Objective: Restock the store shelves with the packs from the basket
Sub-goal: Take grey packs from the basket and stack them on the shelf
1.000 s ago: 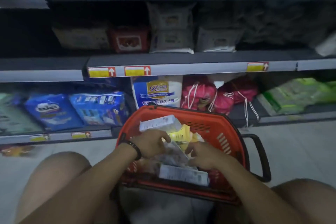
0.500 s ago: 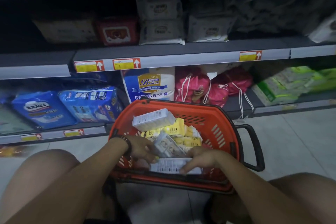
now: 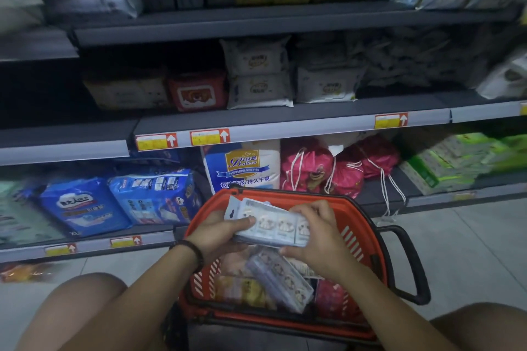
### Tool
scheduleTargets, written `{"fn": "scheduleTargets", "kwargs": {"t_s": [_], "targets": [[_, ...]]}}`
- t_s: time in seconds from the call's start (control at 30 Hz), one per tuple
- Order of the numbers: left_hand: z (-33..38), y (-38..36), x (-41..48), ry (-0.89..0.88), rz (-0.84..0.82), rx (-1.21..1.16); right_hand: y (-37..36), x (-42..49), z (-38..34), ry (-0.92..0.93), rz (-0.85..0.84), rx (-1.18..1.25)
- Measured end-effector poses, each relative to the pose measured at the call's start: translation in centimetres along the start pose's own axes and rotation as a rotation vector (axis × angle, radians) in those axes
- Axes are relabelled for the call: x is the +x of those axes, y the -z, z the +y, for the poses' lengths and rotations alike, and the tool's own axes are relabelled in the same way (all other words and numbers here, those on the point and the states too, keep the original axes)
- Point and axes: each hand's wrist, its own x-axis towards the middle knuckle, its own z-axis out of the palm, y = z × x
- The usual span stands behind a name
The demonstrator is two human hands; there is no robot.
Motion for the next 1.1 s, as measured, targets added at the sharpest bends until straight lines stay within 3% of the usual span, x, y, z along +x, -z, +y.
{"fn": "scheduleTargets", "kwargs": {"t_s": [0.23, 0.37, 0.47, 0.77, 0.9, 1.1], "targets": [[0.9, 0.8, 0.5, -0.132, 0.223, 0.061, -2.2, 0.7, -0.5, -0.227, -0.048, -0.071], [0.4, 2.7, 1.5, -0.154, 0.449, 0.160, -5.9, 0.2, 1.0, -0.455, -0.379, -0.223], [0.1, 3.8, 1.9, -0.168, 0.462, 0.153, -8.3, -0.8, 1.7, -0.490, -0.572, -0.329], [0.5, 5.4, 0.8, -0.132, 0.356, 0.036, -10.5, -1.1, 2.1, -0.478, -0.517, -0.412], [0.7, 5.9, 0.0, -0.117, 0.366, -0.039, -8.3, -0.2, 1.6, -0.522, -0.504, -0.231], [0.9, 5.8, -0.7, -0.218, 0.517, -0.055, -1.3, 1.5, -1.3, -0.572, -0.342, -0.017]]}}
